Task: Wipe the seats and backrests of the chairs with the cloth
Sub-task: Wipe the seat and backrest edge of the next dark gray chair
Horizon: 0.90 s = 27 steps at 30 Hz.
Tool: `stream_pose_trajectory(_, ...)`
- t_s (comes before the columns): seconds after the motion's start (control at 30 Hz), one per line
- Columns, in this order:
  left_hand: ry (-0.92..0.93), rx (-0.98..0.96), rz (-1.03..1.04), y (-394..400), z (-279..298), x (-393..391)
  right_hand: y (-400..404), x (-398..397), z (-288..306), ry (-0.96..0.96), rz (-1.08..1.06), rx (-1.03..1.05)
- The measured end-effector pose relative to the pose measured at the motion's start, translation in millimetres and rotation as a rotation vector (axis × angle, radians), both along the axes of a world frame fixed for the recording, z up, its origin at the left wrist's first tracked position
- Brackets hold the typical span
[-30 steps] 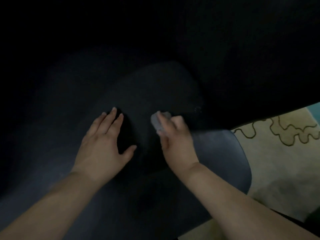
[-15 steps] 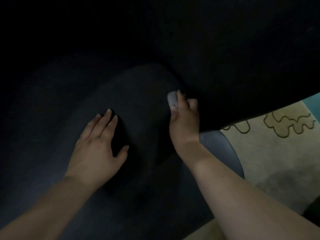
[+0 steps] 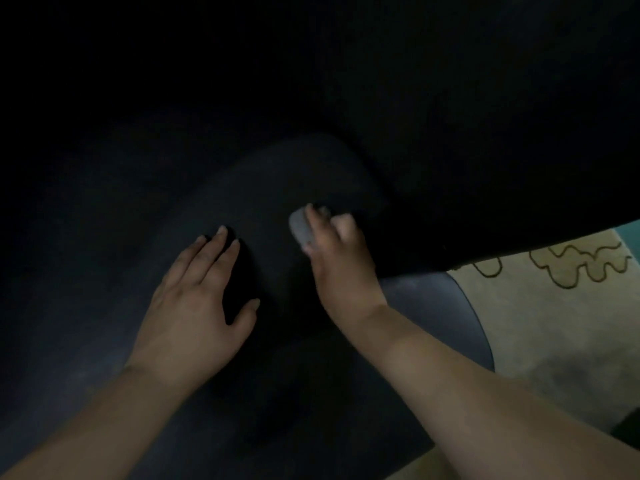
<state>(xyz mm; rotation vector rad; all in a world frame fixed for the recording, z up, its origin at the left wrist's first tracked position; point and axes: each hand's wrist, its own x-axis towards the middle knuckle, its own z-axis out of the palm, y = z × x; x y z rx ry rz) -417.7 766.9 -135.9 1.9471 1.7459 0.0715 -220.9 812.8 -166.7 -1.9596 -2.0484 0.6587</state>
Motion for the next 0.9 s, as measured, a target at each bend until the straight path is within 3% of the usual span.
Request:
stream_pose_trajectory(0.07,-0.004,0.018,0.020,-3.2,3.0,-12.1,-17.5,20.3,-2.3,-0.043,0.085,0.009)
stream_pose_trajectory(0.2,0.021,0.034,0.078,-10.7,8.9,-42.6,-24.5,43.4,2.8,-0.057,-0.314,-0.086)
stream_pose_trajectory(0.23,0.031,0.033,0.092,-12.3,9.2,-48.7,-26.6,27.1,9.6,-0.125,-0.272,-0.122)
stream_pose_trajectory(0.3,0.050,0.011,0.120,-18.2,9.1,-58.1,-33.8,-11.0,9.8,-0.041,-0.199,-0.040)
stream_pose_trajectory(0.43,0.052,-0.013,0.161,-37.0,12.5,-70.7,-46.7,-50.4,11.7,-0.044,0.238,0.060)
stream_pose_trajectory(0.6,0.068,-0.011,0.181,-60.2,17.3,-95.8,-31.2,-40.9,9.0,0.027,-0.150,0.047)
stream_pose_trajectory(0.77,0.076,-0.012,0.207,-77.8,20.1,-106.8,-84.9,-102.4,12.3,0.068,0.352,0.108)
stream_pose_trajectory(0.83,0.076,-0.008,0.199,-84.6,21.1,-110.8,-65.5,-87.5,9.1,0.021,0.273,0.100)
stream_pose_trajectory(0.9,0.077,-0.010,0.201,-90.3,22.7,-117.5,-50.9,-74.1,7.1,0.051,0.017,0.044)
